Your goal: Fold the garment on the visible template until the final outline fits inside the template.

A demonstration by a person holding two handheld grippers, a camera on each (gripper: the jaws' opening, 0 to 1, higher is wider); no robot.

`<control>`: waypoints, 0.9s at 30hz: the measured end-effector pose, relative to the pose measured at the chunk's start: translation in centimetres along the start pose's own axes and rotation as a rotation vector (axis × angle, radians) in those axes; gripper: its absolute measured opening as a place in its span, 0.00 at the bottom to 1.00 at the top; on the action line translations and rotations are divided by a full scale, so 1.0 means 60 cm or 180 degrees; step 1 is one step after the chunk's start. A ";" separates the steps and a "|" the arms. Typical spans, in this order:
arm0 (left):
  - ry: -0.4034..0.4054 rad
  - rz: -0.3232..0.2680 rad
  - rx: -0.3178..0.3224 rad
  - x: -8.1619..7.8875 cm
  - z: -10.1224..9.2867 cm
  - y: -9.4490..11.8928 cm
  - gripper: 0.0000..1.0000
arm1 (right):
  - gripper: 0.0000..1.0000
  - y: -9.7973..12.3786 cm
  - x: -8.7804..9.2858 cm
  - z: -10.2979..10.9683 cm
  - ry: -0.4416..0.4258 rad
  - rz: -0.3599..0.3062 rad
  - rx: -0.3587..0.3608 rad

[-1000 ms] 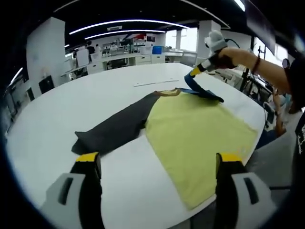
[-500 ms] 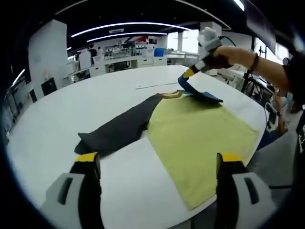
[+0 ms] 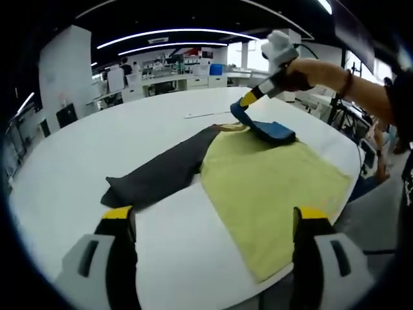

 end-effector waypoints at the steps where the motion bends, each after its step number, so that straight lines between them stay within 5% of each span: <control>1: 0.0004 0.0001 0.0002 0.001 0.000 0.000 0.99 | 0.00 -0.002 0.000 0.006 0.0013 0.0002 -0.0021; 17: 0.0041 0.0000 -0.0041 0.008 0.005 0.002 0.99 | 0.00 -0.033 0.030 0.087 0.0271 0.0117 -0.0343; 27: 0.0057 0.0058 -0.0046 0.015 0.006 0.002 0.99 | 0.00 -0.064 0.057 0.103 0.0378 0.0214 -0.0393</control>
Point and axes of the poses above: the point that each gripper's makers call its tool centre point, and the gripper's own axes: y roughly backward along the fingers, z roughly to its left, x roughly out of its underside, the point moved 3 cm from there along y, roughly backward along the fingers, and after that the axes turned 5 degrees about x, right-handed, at the moved point
